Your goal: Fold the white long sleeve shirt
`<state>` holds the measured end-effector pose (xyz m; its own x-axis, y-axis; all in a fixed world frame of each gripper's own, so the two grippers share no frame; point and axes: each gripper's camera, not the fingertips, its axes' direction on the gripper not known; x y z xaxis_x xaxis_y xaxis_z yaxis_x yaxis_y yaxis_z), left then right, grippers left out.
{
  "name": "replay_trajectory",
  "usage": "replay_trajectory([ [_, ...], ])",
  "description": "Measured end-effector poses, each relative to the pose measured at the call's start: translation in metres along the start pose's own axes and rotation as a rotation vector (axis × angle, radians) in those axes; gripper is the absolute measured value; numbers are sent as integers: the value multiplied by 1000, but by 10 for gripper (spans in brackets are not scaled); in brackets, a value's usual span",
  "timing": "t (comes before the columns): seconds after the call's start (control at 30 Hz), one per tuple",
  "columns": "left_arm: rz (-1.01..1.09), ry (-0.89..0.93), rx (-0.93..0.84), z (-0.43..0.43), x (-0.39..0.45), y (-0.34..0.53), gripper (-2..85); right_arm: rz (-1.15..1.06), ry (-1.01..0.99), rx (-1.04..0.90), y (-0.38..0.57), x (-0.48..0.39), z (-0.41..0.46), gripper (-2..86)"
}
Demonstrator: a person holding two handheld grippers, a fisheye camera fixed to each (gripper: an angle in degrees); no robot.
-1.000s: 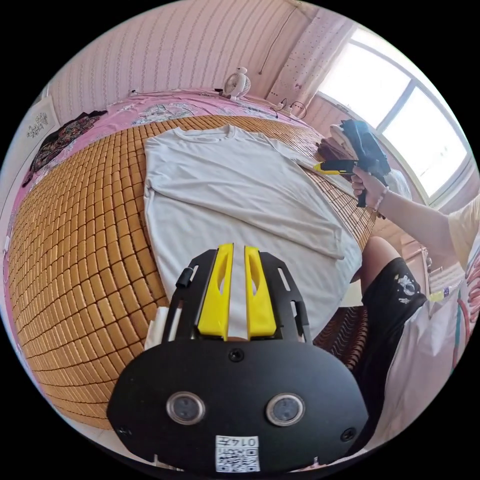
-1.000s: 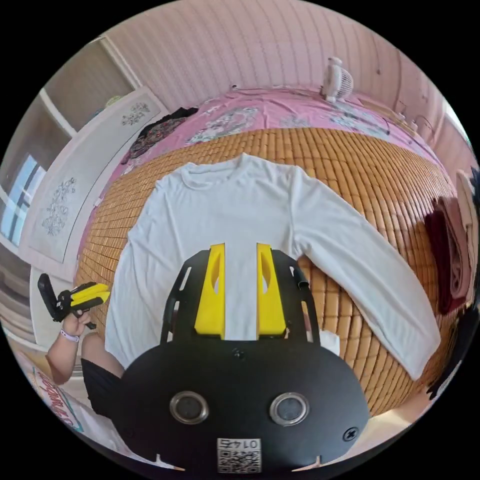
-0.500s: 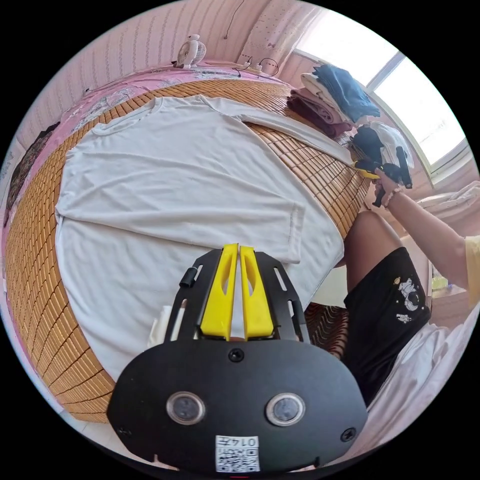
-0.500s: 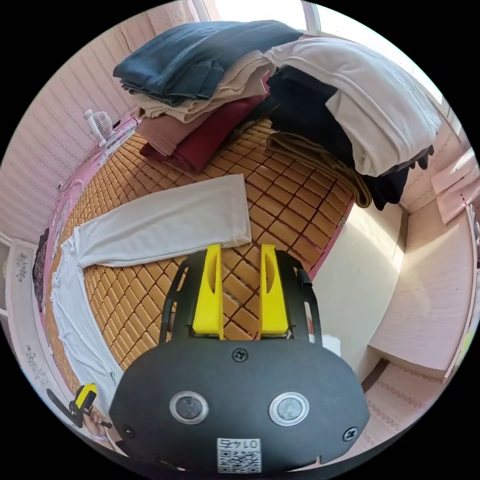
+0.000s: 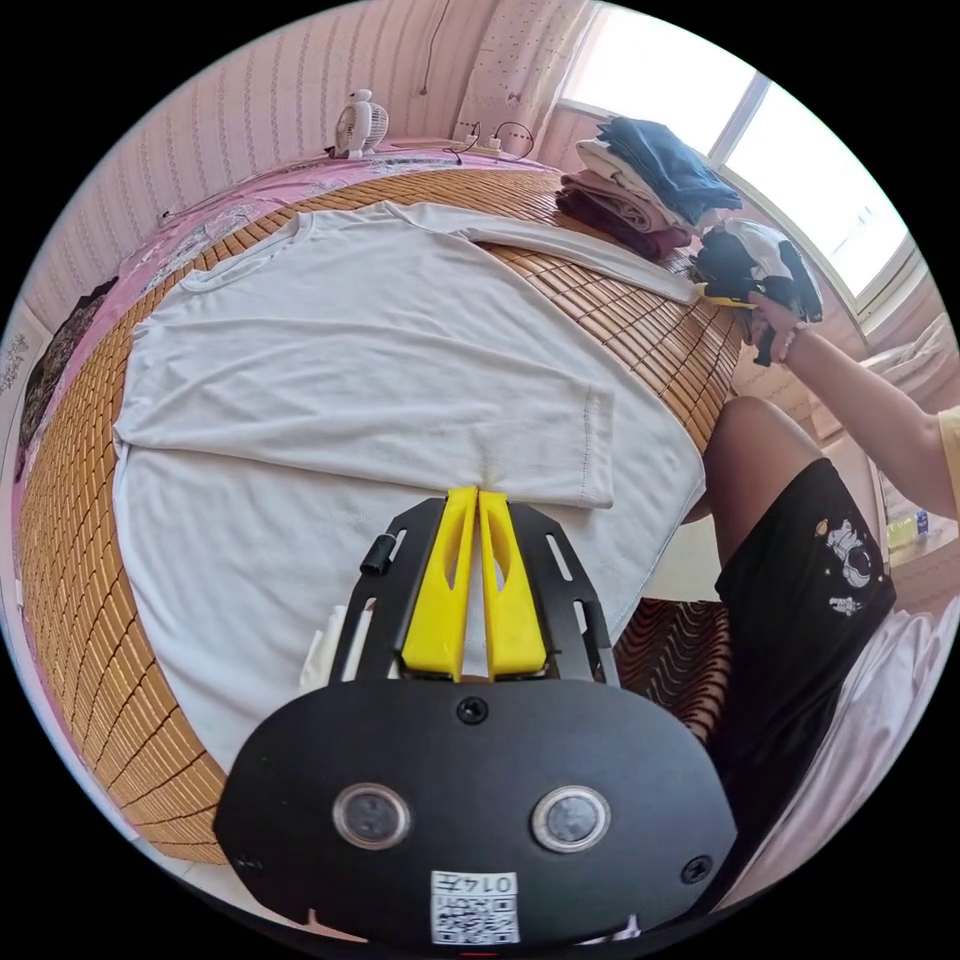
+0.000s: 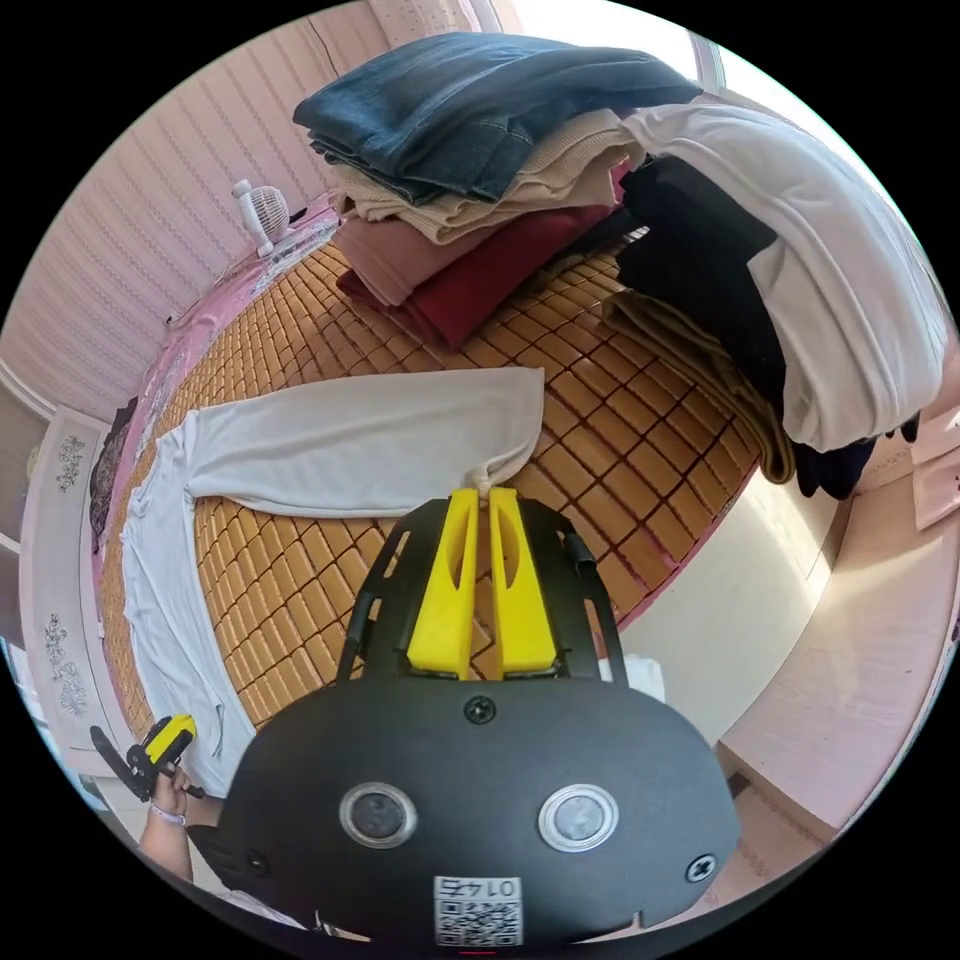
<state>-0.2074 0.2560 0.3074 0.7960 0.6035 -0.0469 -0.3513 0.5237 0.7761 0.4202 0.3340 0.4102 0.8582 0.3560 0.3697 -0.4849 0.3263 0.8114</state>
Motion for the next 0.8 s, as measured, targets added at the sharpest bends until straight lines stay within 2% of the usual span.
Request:
replay_trajectory([
  [0.2, -50, 44, -27, -14, -13, -6, 11, -114, -206, 113, -2, -37, -49, 7],
  [0.27, -59, -12, 66, -38, -12, -1, 28, -177, -303, 162, -4, -61, -68, 6],
  [0.37, -63, -23, 234, -84, -16, 11, 44, -341, -487, 270, 5, -120, -108, 6],
  [0.47, -112, -41, 322, -126, -33, 27, 56, -580, -765, 398, 42, -189, -156, 6],
  [0.53, -163, -67, 357, -147, -47, 41, 61, -831, -947, 457, 94, -247, -190, 6],
  [0.63, -274, -89, 386, -171, -78, 68, 68, -1169, -1005, 369, 174, -319, -198, 8],
  [0.7, -340, -107, 389, -180, -96, 85, 71, -1314, -910, 249, 221, -353, -176, 14],
  [0.8, -408, -132, 384, -187, -118, 111, 73, -1338, -859, 4, 279, -376, -117, 30],
])
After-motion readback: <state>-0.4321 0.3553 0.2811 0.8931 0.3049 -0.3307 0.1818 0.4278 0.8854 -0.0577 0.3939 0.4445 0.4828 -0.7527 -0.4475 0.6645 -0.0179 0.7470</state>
